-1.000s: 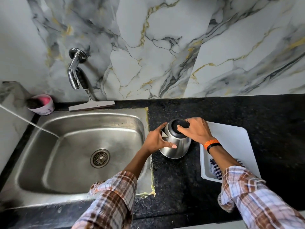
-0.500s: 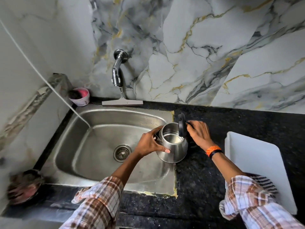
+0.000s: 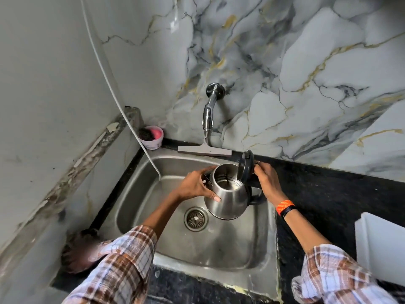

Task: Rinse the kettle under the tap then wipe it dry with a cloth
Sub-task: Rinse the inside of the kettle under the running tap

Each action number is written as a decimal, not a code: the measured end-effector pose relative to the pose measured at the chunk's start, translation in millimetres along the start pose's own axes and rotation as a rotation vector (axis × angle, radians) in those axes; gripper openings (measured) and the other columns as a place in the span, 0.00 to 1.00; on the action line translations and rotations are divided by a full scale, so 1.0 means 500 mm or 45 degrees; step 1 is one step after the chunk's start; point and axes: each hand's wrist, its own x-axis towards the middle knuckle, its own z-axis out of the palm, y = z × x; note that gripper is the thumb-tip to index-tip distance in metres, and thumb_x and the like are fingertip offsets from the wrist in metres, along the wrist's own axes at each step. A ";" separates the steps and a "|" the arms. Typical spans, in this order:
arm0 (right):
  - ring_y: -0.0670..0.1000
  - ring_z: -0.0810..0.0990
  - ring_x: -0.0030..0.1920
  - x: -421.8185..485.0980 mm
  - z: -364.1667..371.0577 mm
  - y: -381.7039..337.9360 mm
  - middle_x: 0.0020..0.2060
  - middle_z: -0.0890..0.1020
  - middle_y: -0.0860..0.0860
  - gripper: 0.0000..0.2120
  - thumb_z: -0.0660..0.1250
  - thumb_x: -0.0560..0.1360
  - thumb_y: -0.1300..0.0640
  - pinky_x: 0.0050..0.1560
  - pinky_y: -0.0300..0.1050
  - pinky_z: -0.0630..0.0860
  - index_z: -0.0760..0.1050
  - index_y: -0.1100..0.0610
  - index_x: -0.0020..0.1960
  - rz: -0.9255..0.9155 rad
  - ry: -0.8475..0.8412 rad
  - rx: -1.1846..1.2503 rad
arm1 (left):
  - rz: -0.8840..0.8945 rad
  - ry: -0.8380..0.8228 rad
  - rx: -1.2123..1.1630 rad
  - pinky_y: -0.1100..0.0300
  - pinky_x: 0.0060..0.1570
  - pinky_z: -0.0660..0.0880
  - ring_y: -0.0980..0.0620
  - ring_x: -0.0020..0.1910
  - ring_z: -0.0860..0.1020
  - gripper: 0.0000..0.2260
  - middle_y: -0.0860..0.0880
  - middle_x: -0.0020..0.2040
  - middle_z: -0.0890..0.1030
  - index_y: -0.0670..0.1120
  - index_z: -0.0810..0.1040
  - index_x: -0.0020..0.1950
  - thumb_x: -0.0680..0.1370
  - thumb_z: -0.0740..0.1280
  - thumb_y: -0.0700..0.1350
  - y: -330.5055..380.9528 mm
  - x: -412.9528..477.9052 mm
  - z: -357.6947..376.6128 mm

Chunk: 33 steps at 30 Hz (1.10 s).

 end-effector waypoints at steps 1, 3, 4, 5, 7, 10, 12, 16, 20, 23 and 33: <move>0.50 0.75 0.37 0.012 0.009 -0.003 0.31 0.79 0.47 0.19 0.56 0.67 0.36 0.45 0.56 0.70 0.74 0.50 0.32 0.004 0.010 0.016 | -0.014 -0.005 0.007 0.46 0.75 0.72 0.51 0.71 0.78 0.53 0.51 0.71 0.80 0.51 0.70 0.77 0.56 0.87 0.55 -0.005 0.010 -0.014; 0.53 0.80 0.40 0.038 0.023 -0.009 0.35 0.83 0.50 0.22 0.57 0.67 0.36 0.48 0.55 0.73 0.79 0.53 0.37 0.014 0.015 0.031 | -0.012 -0.040 -0.001 0.47 0.74 0.73 0.51 0.70 0.78 0.51 0.52 0.70 0.81 0.53 0.71 0.76 0.56 0.87 0.53 -0.009 0.030 -0.037; 0.57 0.83 0.45 0.054 0.028 -0.012 0.39 0.86 0.55 0.27 0.57 0.67 0.35 0.51 0.55 0.75 0.81 0.56 0.43 0.013 0.015 0.045 | -0.011 -0.075 -0.038 0.48 0.74 0.73 0.53 0.70 0.78 0.49 0.53 0.69 0.81 0.54 0.72 0.76 0.57 0.87 0.50 -0.011 0.041 -0.049; 0.60 0.84 0.48 0.068 0.033 -0.016 0.42 0.87 0.57 0.30 0.57 0.67 0.35 0.54 0.54 0.75 0.81 0.59 0.47 0.007 0.013 0.061 | -0.016 -0.122 -0.091 0.53 0.73 0.73 0.55 0.71 0.78 0.48 0.55 0.70 0.80 0.55 0.72 0.75 0.57 0.87 0.49 -0.011 0.051 -0.063; 0.59 0.82 0.46 0.096 0.042 -0.022 0.40 0.85 0.54 0.27 0.58 0.68 0.36 0.54 0.55 0.75 0.79 0.58 0.46 -0.010 0.020 0.076 | -0.051 -0.184 -0.176 0.60 0.73 0.71 0.59 0.73 0.74 0.51 0.57 0.73 0.77 0.56 0.67 0.78 0.59 0.86 0.51 -0.006 0.072 -0.095; 0.55 0.77 0.41 0.128 0.055 -0.033 0.35 0.80 0.52 0.17 0.59 0.69 0.37 0.49 0.57 0.72 0.73 0.50 0.41 -0.029 0.042 0.037 | -0.179 0.069 -0.199 0.58 0.71 0.69 0.49 0.75 0.72 0.46 0.43 0.79 0.68 0.45 0.54 0.84 0.73 0.78 0.49 0.007 0.114 -0.143; 0.59 0.77 0.43 0.147 0.064 -0.036 0.38 0.80 0.58 0.17 0.59 0.69 0.36 0.51 0.58 0.73 0.73 0.49 0.45 -0.026 0.052 0.013 | -0.149 0.315 -0.320 0.61 0.61 0.76 0.46 0.71 0.75 0.32 0.42 0.76 0.72 0.43 0.59 0.82 0.82 0.68 0.46 0.018 0.145 -0.171; 0.62 0.82 0.49 0.181 0.077 -0.035 0.41 0.83 0.59 0.19 0.59 0.70 0.38 0.58 0.60 0.75 0.74 0.52 0.50 0.010 0.076 0.022 | -0.048 0.384 -0.490 0.64 0.48 0.76 0.60 0.57 0.82 0.12 0.56 0.54 0.86 0.53 0.81 0.64 0.85 0.61 0.50 0.055 0.204 -0.199; 0.62 0.82 0.51 0.200 0.093 -0.041 0.38 0.82 0.52 0.21 0.59 0.69 0.38 0.57 0.59 0.75 0.73 0.52 0.52 0.021 0.104 0.088 | 0.015 0.323 -0.635 0.52 0.63 0.73 0.48 0.55 0.81 0.14 0.54 0.43 0.88 0.47 0.84 0.53 0.87 0.58 0.45 0.053 0.260 -0.185; 0.59 0.80 0.45 0.207 0.108 -0.051 0.34 0.79 0.48 0.25 0.59 0.67 0.36 0.51 0.57 0.74 0.72 0.53 0.54 0.012 0.111 0.118 | -0.050 0.304 -0.799 0.49 0.71 0.68 0.48 0.54 0.81 0.16 0.53 0.42 0.89 0.46 0.83 0.53 0.87 0.55 0.39 0.032 0.281 -0.173; 0.62 0.78 0.44 0.231 0.145 -0.034 0.41 0.81 0.61 0.22 0.60 0.68 0.37 0.47 0.53 0.70 0.73 0.49 0.54 -0.007 0.111 0.159 | -0.163 -0.058 -0.953 0.60 0.47 0.80 0.52 0.35 0.82 0.17 0.48 0.33 0.83 0.40 0.78 0.49 0.82 0.52 0.28 0.031 0.329 -0.210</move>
